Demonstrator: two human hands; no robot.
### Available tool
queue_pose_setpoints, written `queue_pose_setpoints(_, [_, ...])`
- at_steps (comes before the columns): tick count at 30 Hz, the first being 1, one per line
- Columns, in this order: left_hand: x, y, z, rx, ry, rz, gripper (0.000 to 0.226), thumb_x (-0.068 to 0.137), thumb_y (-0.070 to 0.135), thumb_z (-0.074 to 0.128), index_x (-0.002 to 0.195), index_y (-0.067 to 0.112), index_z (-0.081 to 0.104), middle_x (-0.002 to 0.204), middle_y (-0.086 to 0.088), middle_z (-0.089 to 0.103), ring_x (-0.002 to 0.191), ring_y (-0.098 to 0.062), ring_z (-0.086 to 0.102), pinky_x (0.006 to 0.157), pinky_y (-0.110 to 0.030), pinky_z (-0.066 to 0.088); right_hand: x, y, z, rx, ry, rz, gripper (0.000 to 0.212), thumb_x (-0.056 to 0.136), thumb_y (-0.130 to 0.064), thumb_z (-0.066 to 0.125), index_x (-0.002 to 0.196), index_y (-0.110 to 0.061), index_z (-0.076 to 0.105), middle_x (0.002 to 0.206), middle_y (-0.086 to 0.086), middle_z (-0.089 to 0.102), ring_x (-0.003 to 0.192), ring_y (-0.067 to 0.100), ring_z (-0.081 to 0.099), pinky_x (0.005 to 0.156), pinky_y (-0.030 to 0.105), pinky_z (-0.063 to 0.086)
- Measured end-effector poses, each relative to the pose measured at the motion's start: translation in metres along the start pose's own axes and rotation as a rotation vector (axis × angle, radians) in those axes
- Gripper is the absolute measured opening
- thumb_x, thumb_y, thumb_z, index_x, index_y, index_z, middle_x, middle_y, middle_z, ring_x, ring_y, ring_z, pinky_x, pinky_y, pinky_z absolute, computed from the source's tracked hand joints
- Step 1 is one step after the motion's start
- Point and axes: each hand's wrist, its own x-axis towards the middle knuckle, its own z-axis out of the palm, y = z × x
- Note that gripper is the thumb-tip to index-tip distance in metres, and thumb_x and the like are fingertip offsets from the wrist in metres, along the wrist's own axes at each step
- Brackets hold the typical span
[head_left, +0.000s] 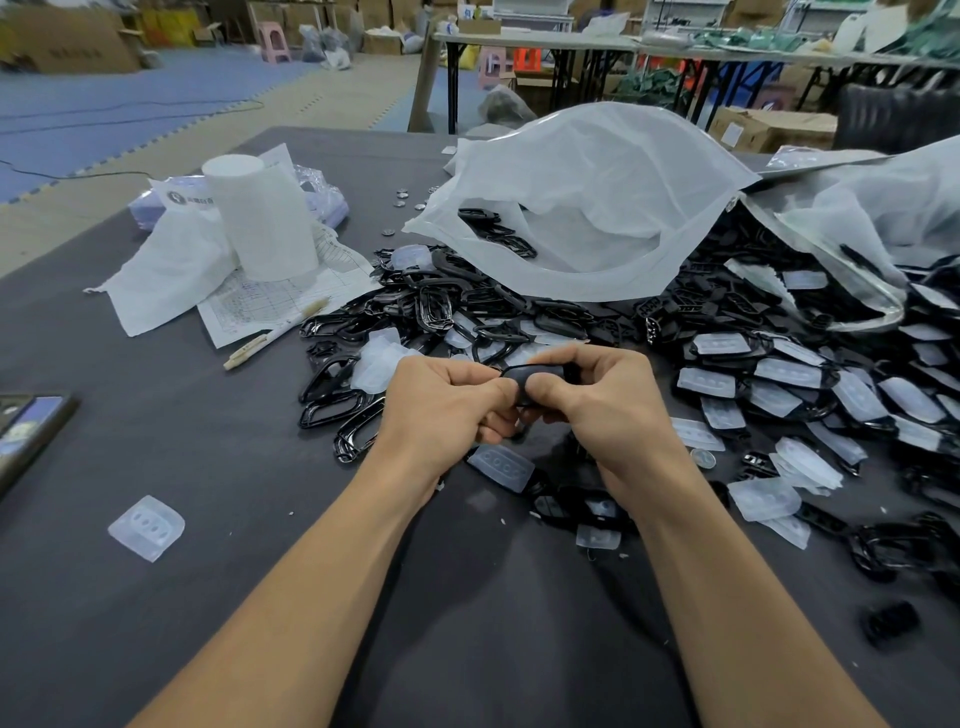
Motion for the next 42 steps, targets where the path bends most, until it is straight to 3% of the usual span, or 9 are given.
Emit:
queue_pose_setpoints(11, [0.003, 0.001, -0.005, -0.057, 0.045, -0.013, 0.016, 0.082, -0.006, 0.076, 0.069, 0.003, 0.077, 0.058, -0.016, 0.066, 0.042, -0.017, 0.056, 0.043, -0.020, 0.043, 0.001, -0.006, -0.013, 0.081, -0.238, 0.055, 0.043, 0.098, 0.018, 0.045, 0.102, -0.010, 0.077, 0.093, 0.019, 0.078, 0.071, 0.029, 0.075, 0.070, 0.033, 0.063])
queue_pose_setpoints(17, [0.001, 0.002, -0.005, -0.006, 0.036, 0.011, 0.012, 0.082, -0.005, 0.075, 0.072, 0.000, 0.077, 0.058, -0.016, 0.068, 0.043, -0.015, 0.059, 0.043, -0.022, 0.047, -0.001, -0.003, -0.002, 0.031, -0.100, -0.003, 0.021, 0.095, 0.008, 0.061, 0.092, -0.004, 0.078, 0.082, 0.018, 0.078, 0.064, 0.029, 0.075, 0.067, 0.036, 0.065])
queue_pose_setpoints(20, [0.001, 0.003, -0.005, -0.018, 0.037, 0.015, 0.016, 0.081, -0.007, 0.075, 0.068, 0.002, 0.076, 0.055, -0.014, 0.067, 0.042, -0.015, 0.058, 0.043, -0.021, 0.047, 0.002, -0.001, -0.002, 0.045, -0.112, 0.009, 0.027, 0.100, 0.011, 0.053, 0.093, -0.003, 0.075, 0.075, 0.013, 0.076, 0.058, 0.027, 0.073, 0.063, 0.035, 0.065])
queue_pose_setpoints(25, [0.002, 0.001, -0.003, -0.017, 0.032, 0.006, 0.017, 0.082, -0.007, 0.075, 0.070, 0.003, 0.077, 0.057, -0.014, 0.066, 0.044, -0.017, 0.058, 0.044, -0.022, 0.047, 0.001, -0.004, -0.012, 0.043, -0.197, 0.072, 0.042, 0.097, 0.016, 0.041, 0.102, -0.004, 0.077, 0.090, 0.018, 0.079, 0.072, 0.033, 0.077, 0.066, 0.034, 0.064])
queue_pose_setpoints(29, [0.001, 0.000, -0.002, 0.001, 0.019, -0.006, 0.022, 0.084, -0.010, 0.071, 0.075, 0.009, 0.081, 0.058, -0.013, 0.067, 0.045, -0.016, 0.058, 0.045, -0.022, 0.049, 0.000, 0.000, -0.012, -0.475, -0.008, -0.120, 0.030, 0.082, -0.006, 0.069, 0.098, -0.028, 0.083, 0.090, -0.007, 0.080, 0.083, 0.006, 0.073, 0.078, 0.023, 0.056])
queue_pose_setpoints(32, [0.000, 0.001, -0.003, 0.007, 0.022, -0.024, 0.027, 0.080, -0.013, 0.068, 0.070, 0.009, 0.081, 0.057, -0.014, 0.067, 0.045, -0.017, 0.059, 0.045, -0.023, 0.050, -0.005, -0.001, -0.007, -0.695, 0.005, -0.210, 0.038, 0.069, -0.017, 0.084, 0.101, -0.036, 0.081, 0.078, -0.020, 0.072, 0.066, -0.011, 0.062, 0.064, 0.004, 0.043])
queue_pose_setpoints(35, [-0.001, 0.002, -0.004, 0.028, 0.030, -0.034, 0.027, 0.078, -0.013, 0.067, 0.069, 0.008, 0.081, 0.057, -0.015, 0.067, 0.045, -0.019, 0.059, 0.045, -0.024, 0.050, -0.008, -0.003, -0.001, -0.783, 0.008, -0.252, 0.041, 0.070, -0.018, 0.087, 0.107, -0.035, 0.080, 0.080, -0.019, 0.071, 0.068, -0.009, 0.058, 0.067, 0.004, 0.040])
queue_pose_setpoints(38, [-0.003, 0.003, -0.001, 0.059, 0.035, -0.013, 0.019, 0.078, -0.009, 0.070, 0.073, 0.006, 0.080, 0.057, -0.016, 0.067, 0.045, -0.022, 0.057, 0.044, -0.025, 0.048, -0.010, -0.010, -0.006, -0.846, 0.001, -0.195, 0.040, 0.074, -0.029, 0.087, 0.112, -0.038, 0.079, 0.105, -0.012, 0.078, 0.098, 0.006, 0.067, 0.088, 0.024, 0.054])
queue_pose_setpoints(42, [-0.013, 0.002, 0.006, 0.186, -0.005, 0.159, 0.017, 0.089, 0.016, 0.073, 0.080, 0.026, 0.083, 0.059, -0.008, 0.071, 0.044, -0.015, 0.060, 0.044, -0.022, 0.047, -0.008, -0.022, -0.040, -0.854, -0.004, -0.121, 0.035, 0.075, -0.030, 0.088, 0.110, -0.034, 0.081, 0.106, -0.018, 0.076, 0.095, -0.004, 0.063, 0.073, -0.007, 0.038])
